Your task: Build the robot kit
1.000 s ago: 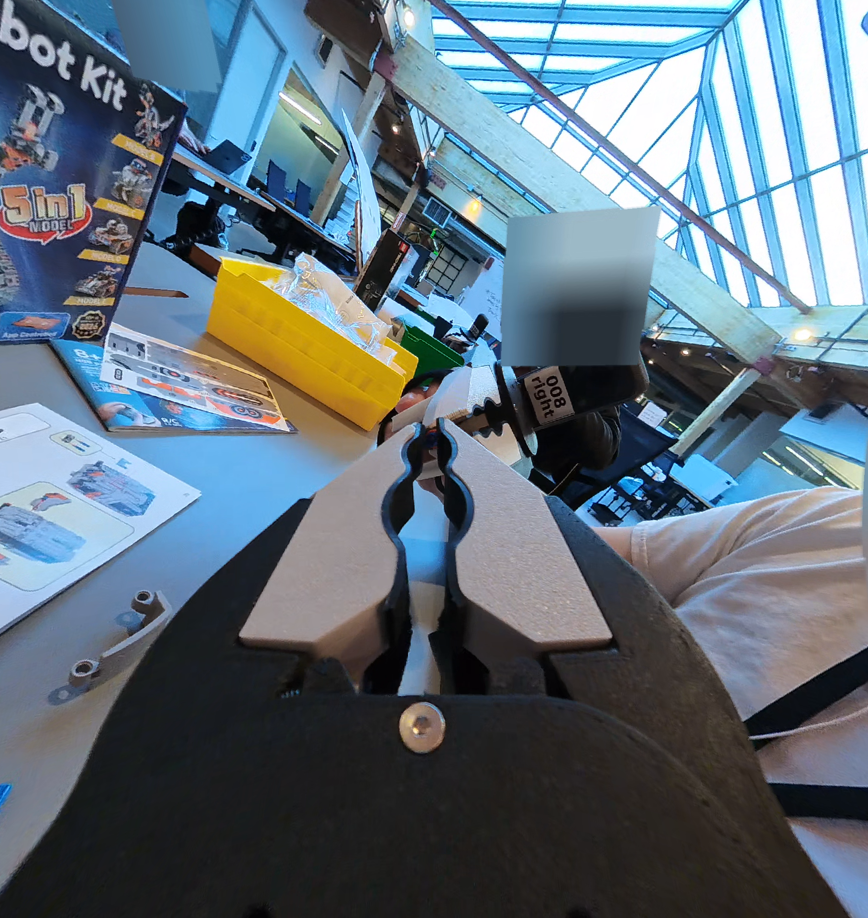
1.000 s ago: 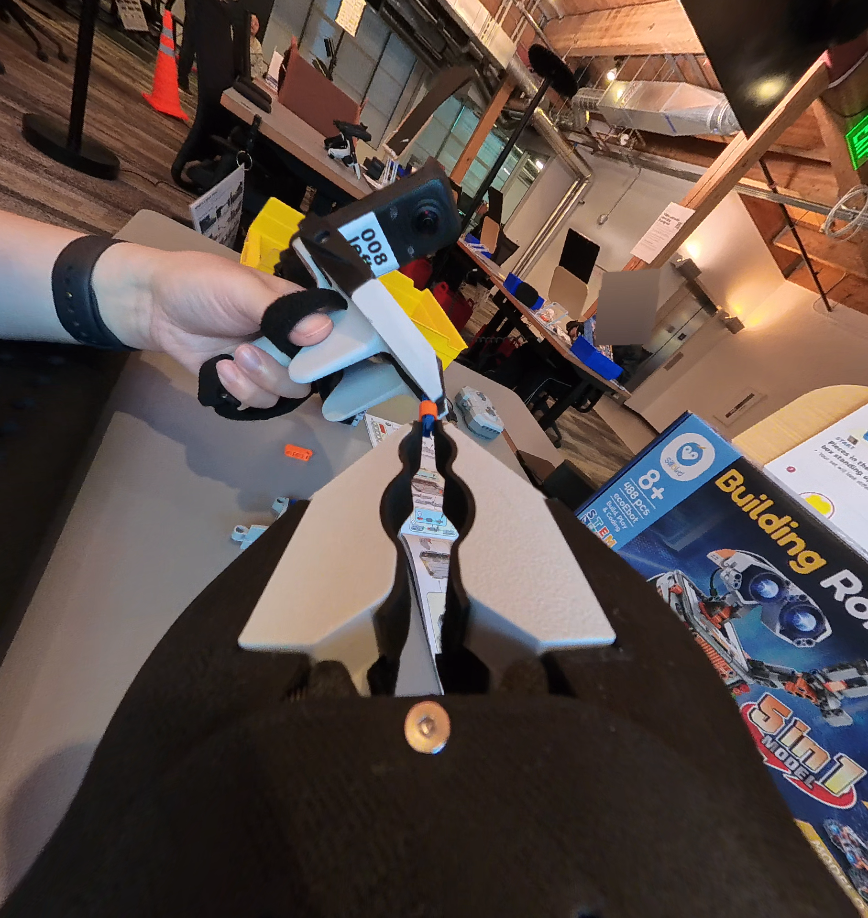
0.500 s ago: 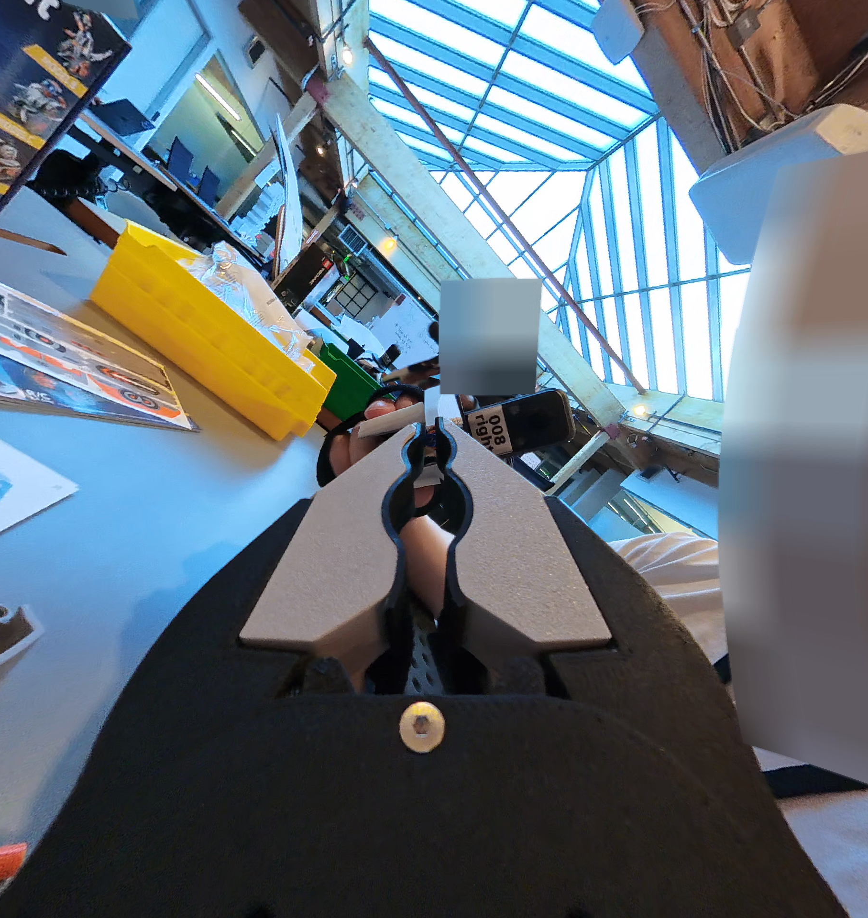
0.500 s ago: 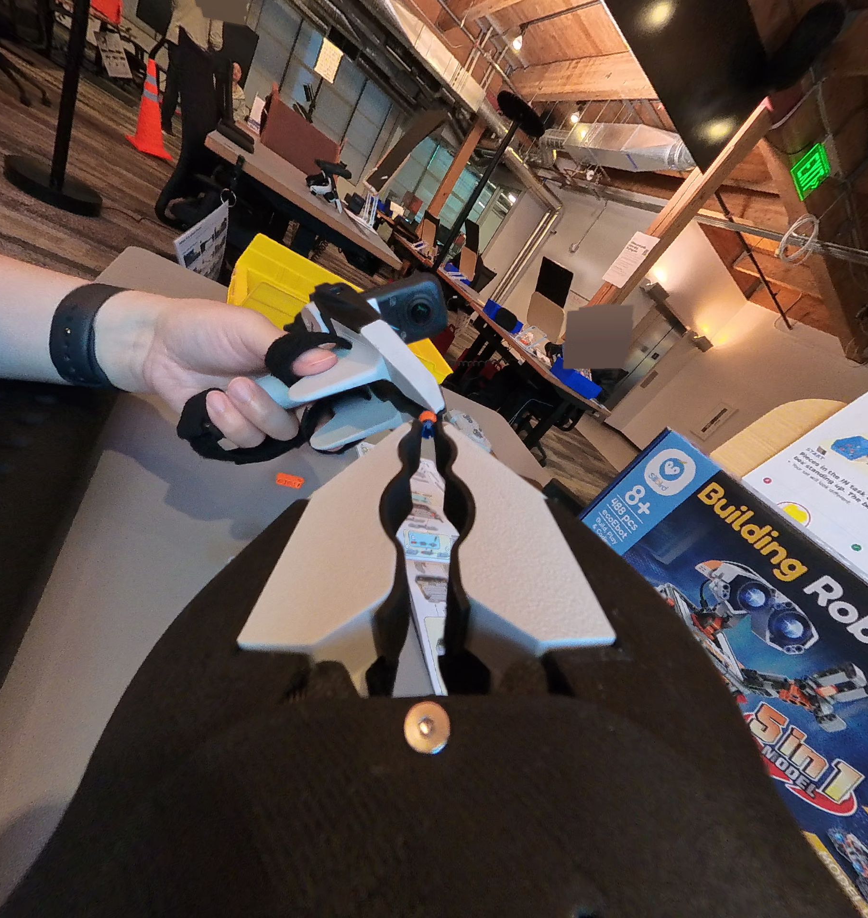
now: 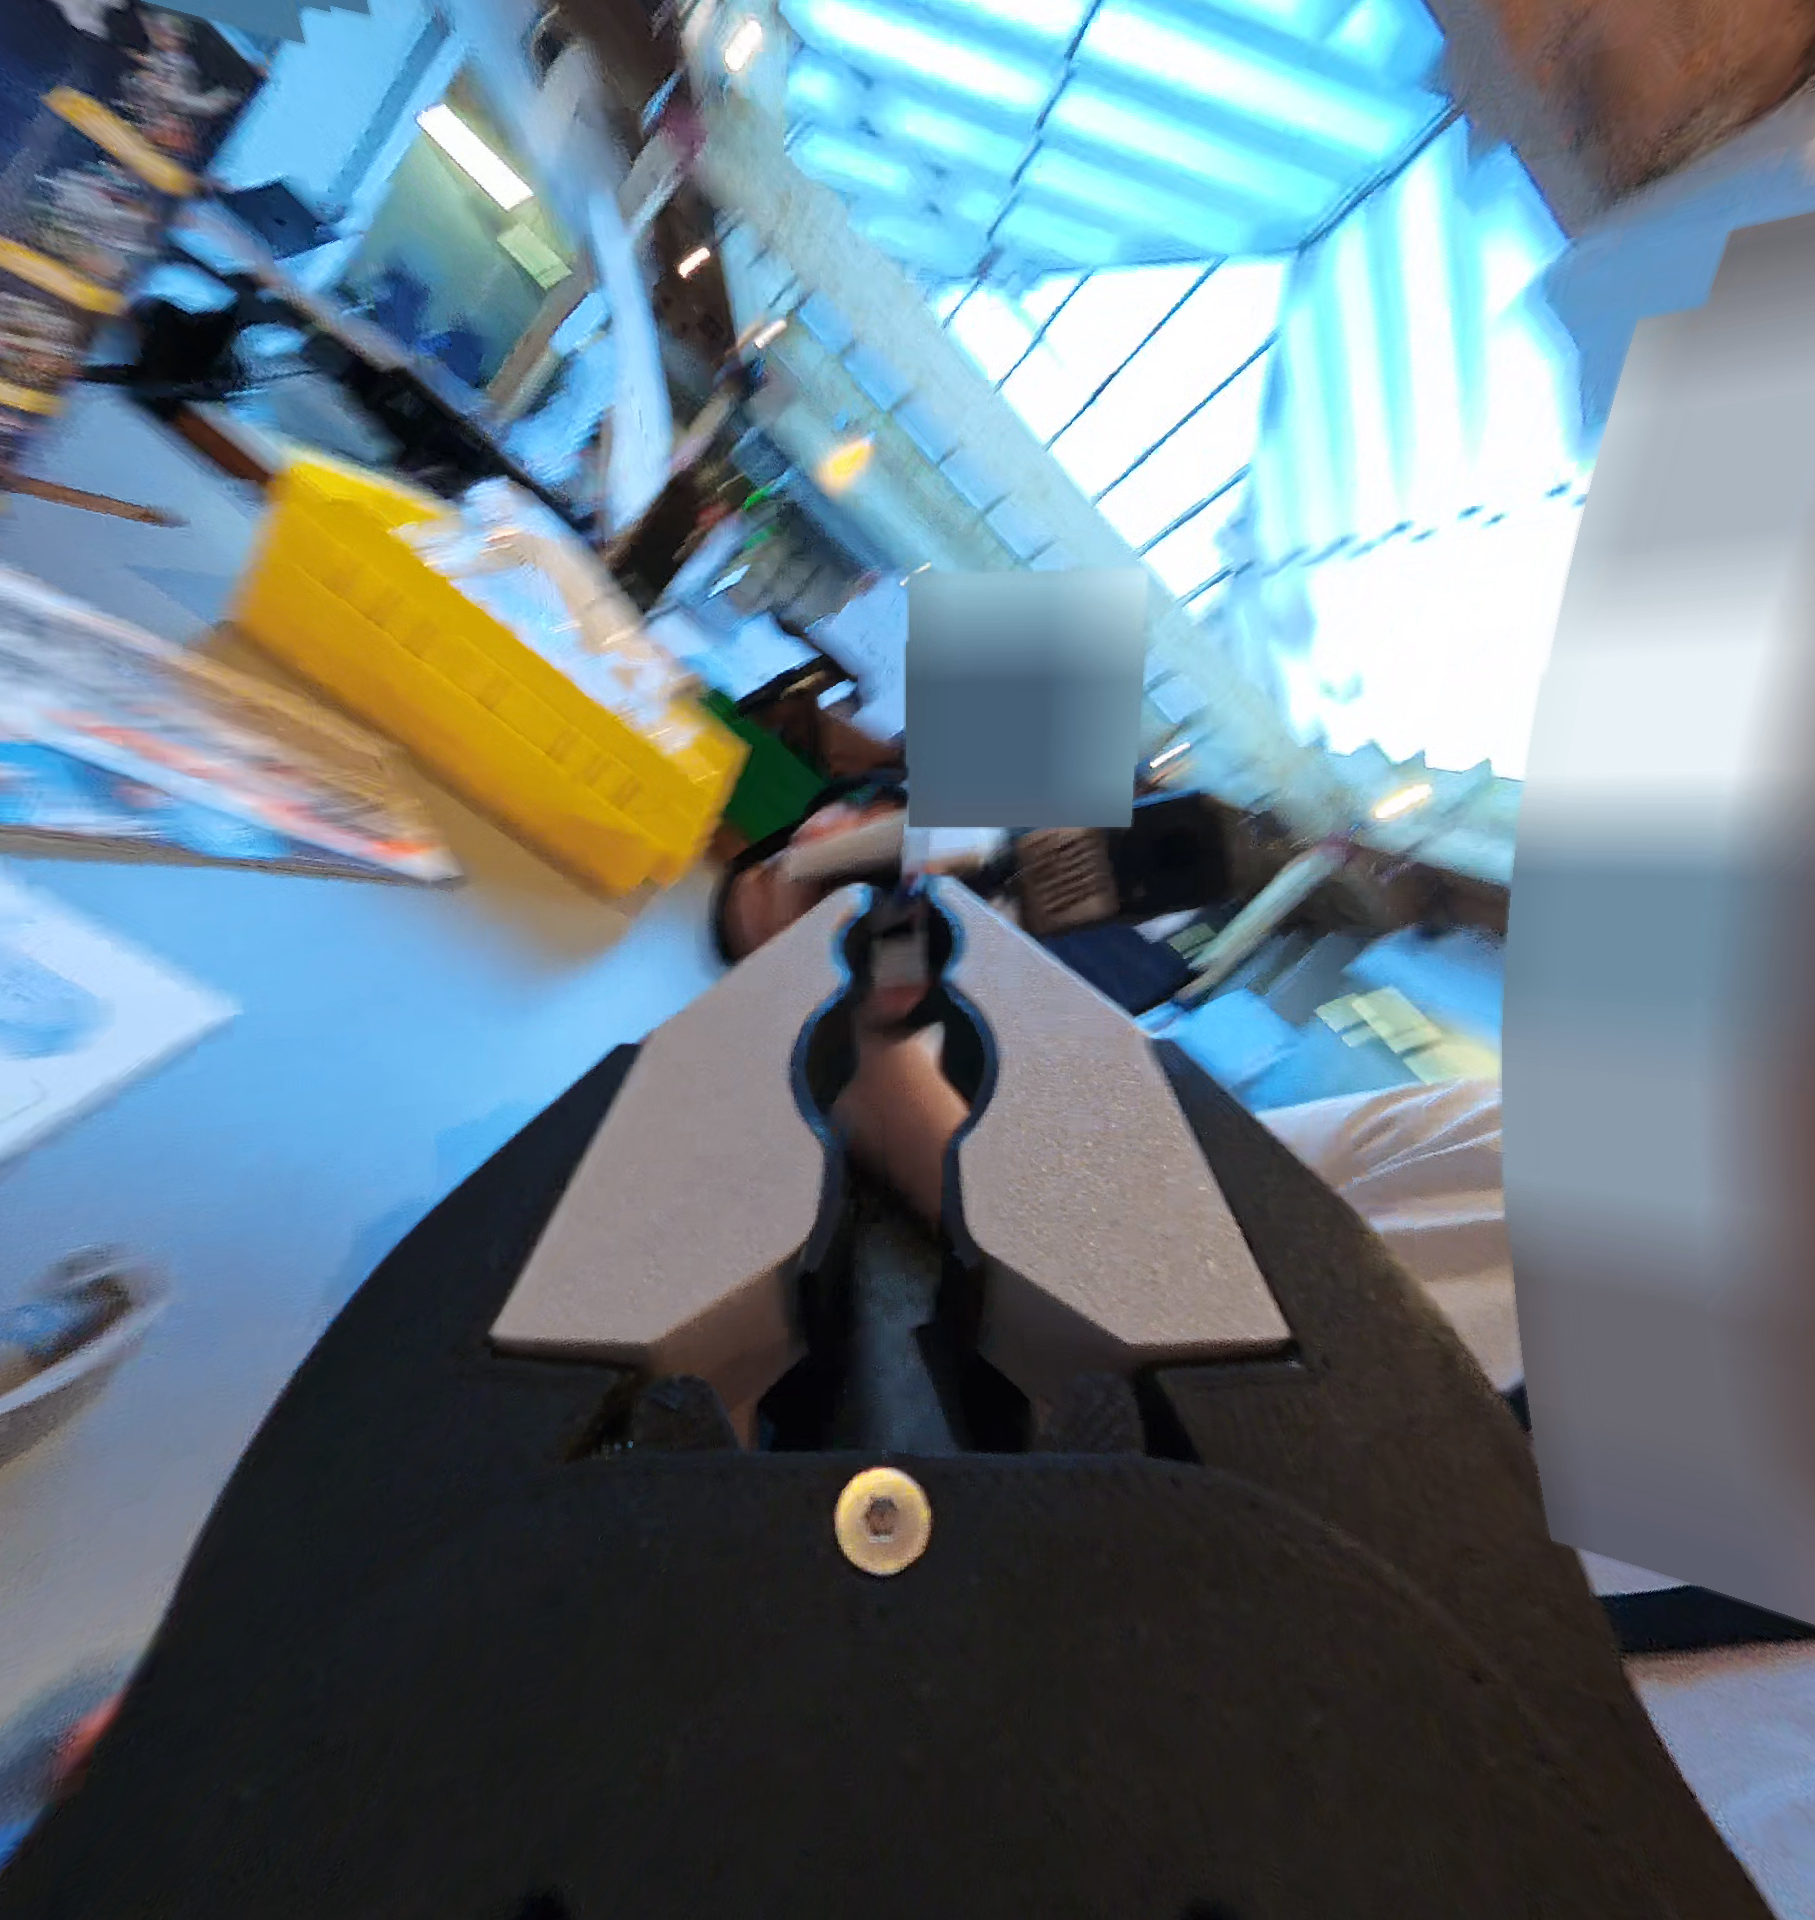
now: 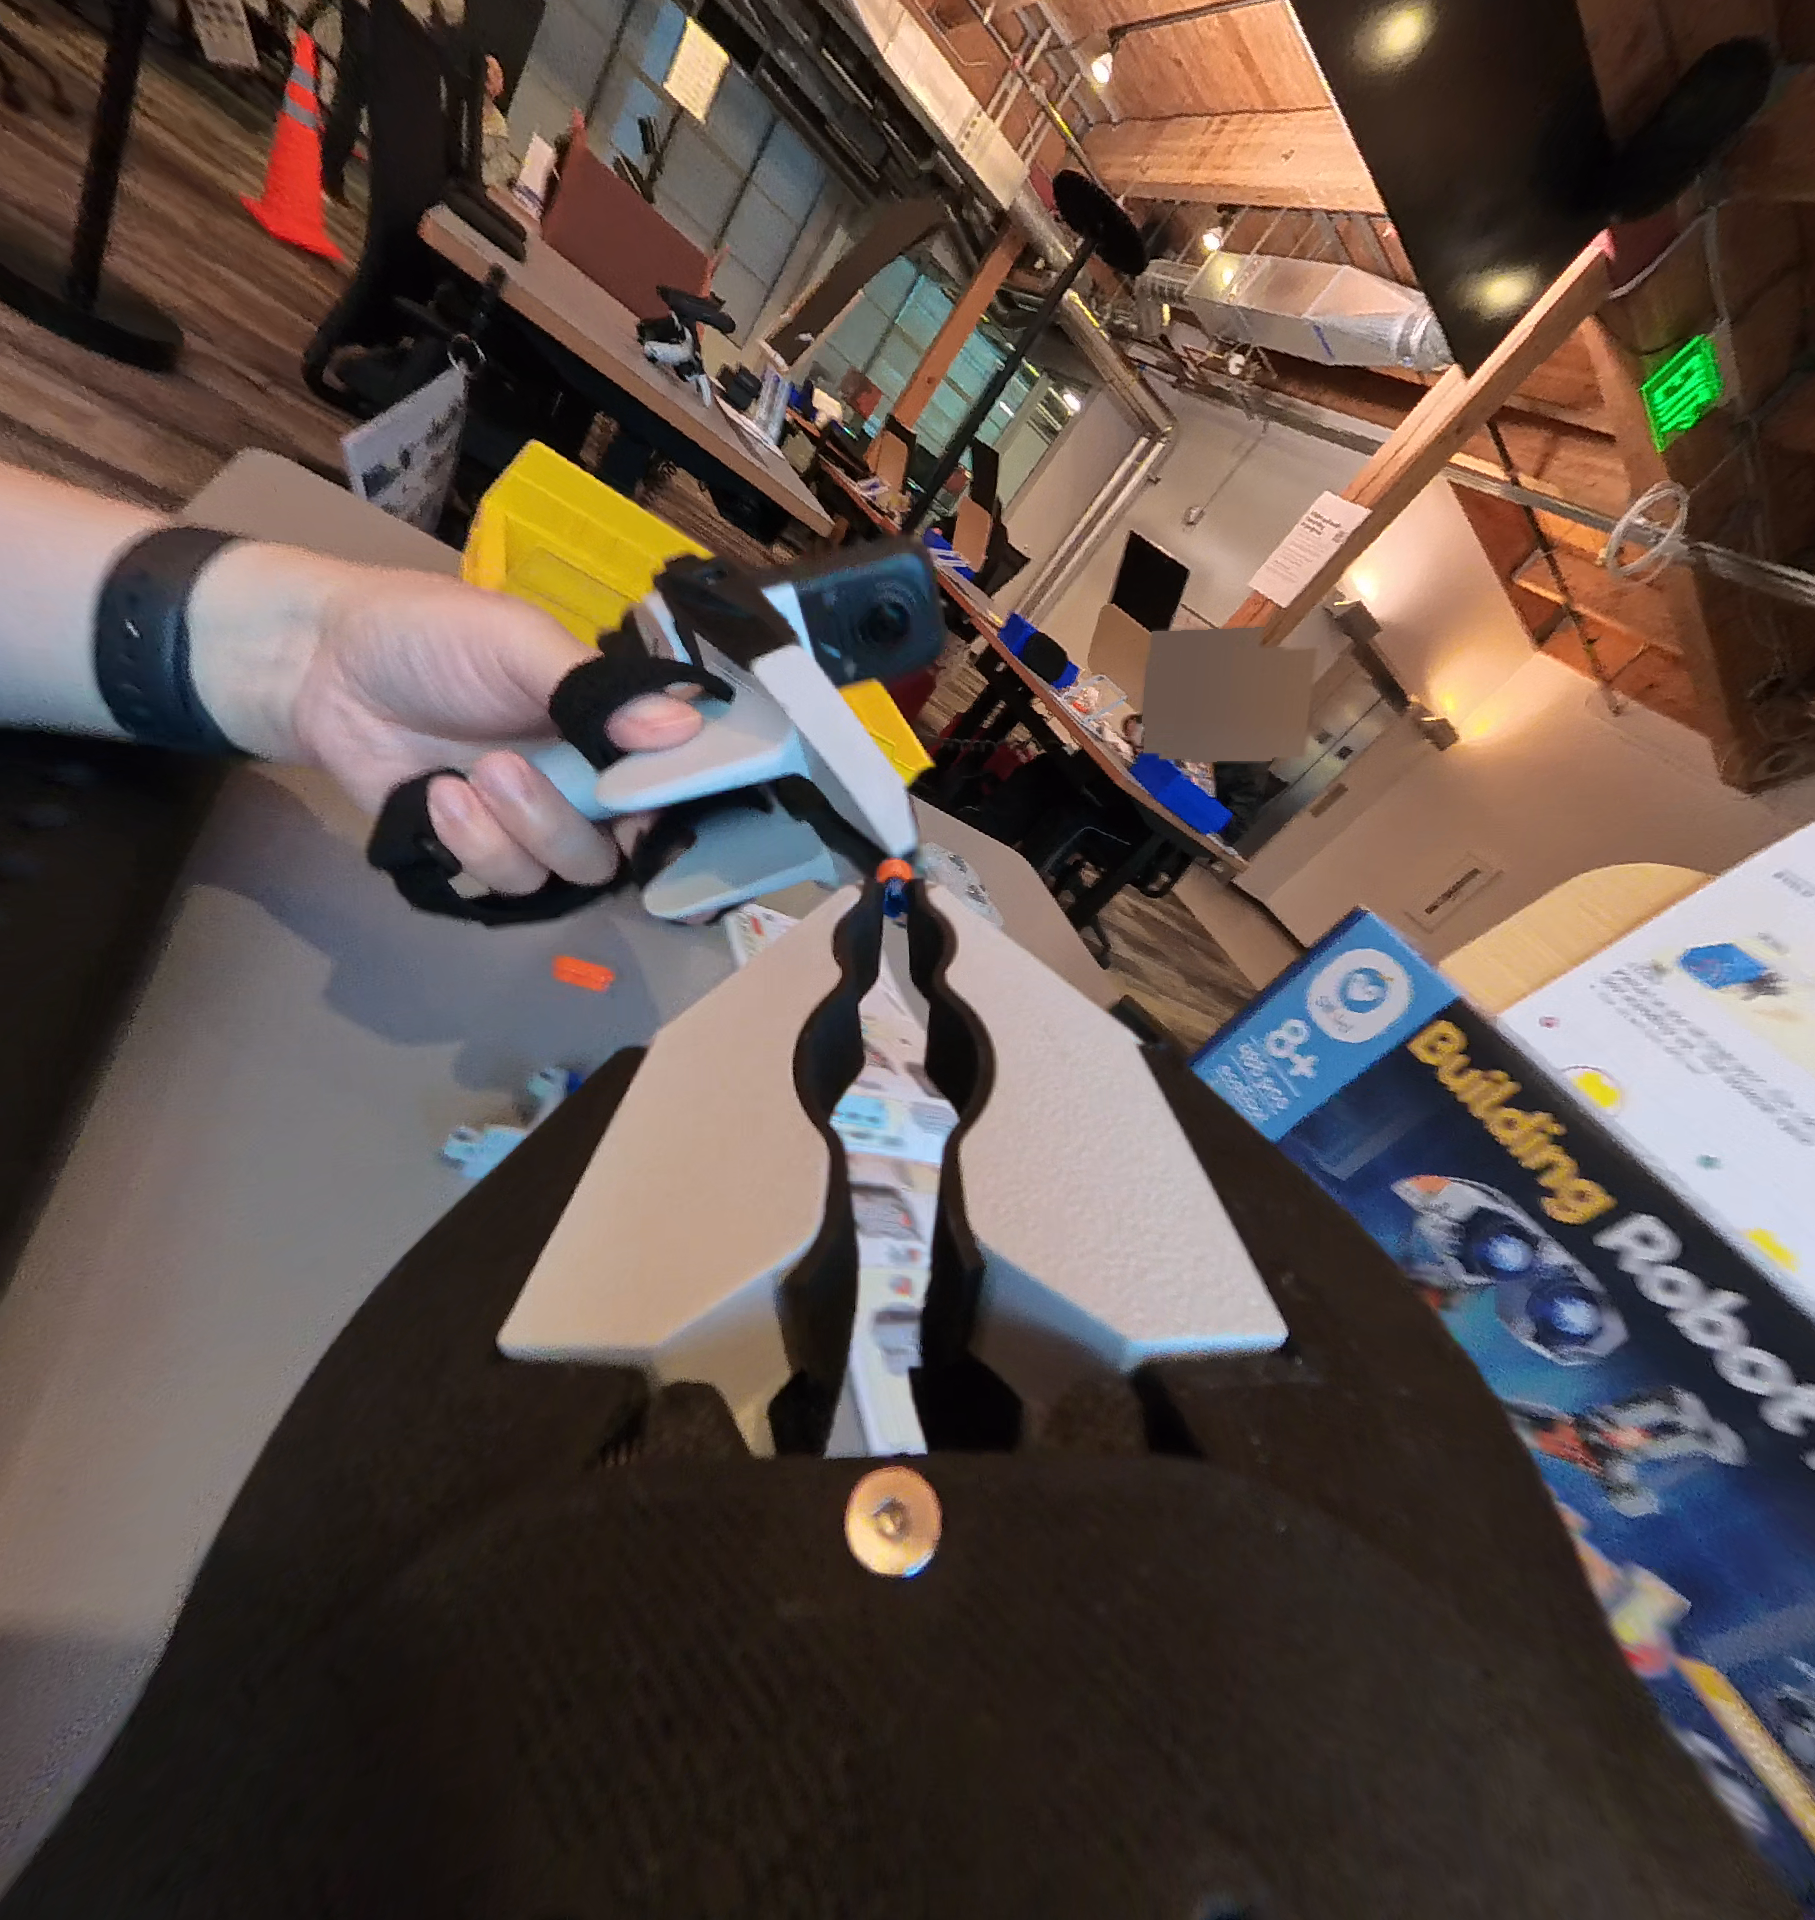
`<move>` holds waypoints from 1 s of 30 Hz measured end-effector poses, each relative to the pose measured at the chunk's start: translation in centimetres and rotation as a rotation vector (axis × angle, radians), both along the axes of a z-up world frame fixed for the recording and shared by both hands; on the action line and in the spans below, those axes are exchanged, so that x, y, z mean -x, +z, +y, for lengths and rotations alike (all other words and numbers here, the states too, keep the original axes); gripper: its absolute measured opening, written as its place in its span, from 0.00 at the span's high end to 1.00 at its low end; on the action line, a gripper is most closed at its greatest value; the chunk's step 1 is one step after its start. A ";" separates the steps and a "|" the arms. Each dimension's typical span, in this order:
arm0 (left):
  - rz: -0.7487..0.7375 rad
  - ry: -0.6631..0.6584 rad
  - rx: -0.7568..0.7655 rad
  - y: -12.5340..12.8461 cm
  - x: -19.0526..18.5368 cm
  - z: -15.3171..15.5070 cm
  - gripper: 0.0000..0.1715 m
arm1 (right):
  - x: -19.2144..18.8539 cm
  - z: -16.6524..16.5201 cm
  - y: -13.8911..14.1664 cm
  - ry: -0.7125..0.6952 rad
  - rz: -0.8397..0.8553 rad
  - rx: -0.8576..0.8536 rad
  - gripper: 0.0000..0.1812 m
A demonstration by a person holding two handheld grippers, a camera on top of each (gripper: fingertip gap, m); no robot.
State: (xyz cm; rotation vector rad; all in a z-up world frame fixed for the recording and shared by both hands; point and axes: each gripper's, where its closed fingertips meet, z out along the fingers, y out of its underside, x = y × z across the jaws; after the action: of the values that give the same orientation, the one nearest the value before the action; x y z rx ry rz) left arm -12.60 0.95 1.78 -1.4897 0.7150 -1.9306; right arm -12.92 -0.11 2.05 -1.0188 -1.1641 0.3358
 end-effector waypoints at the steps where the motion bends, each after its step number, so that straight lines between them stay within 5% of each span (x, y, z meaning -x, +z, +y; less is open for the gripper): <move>1: 0.095 0.053 -0.052 -0.9 0.2 0.7 0.89 | -0.8 0.4 0.4 -0.034 -0.005 -0.027 0.98; 4: 0.492 0.154 -0.288 -5.4 0.9 1.5 0.91 | -4.7 1.8 2.3 -0.094 0.093 0.000 0.98; 8: 0.905 0.038 -0.398 -11.7 -0.8 -0.5 0.85 | -9.1 4.6 1.4 -0.196 0.113 0.036 0.98; 13: 1.114 -0.055 -0.632 -14.8 -3.0 -0.9 0.87 | -9.8 6.5 -1.1 -0.216 0.072 0.113 0.98; 18: 1.244 -0.297 -0.510 -16.2 -4.5 -2.4 0.84 | -10.2 6.5 -1.1 -0.229 0.043 0.095 0.98; 22: 1.378 -0.197 -0.584 -17.9 -4.1 -1.1 0.84 | -11.4 6.4 -0.2 -0.249 0.074 0.076 0.98; 30: 1.333 -0.117 -0.535 -17.9 -3.7 -1.7 0.84 | -11.7 6.1 0.4 -0.236 0.104 0.079 0.98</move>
State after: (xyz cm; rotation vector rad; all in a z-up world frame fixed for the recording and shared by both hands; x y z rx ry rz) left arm -8.93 -0.74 -16.12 -2.2238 1.6890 -0.4401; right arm -1.22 5.99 2.49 -1.1811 -0.9323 0.2454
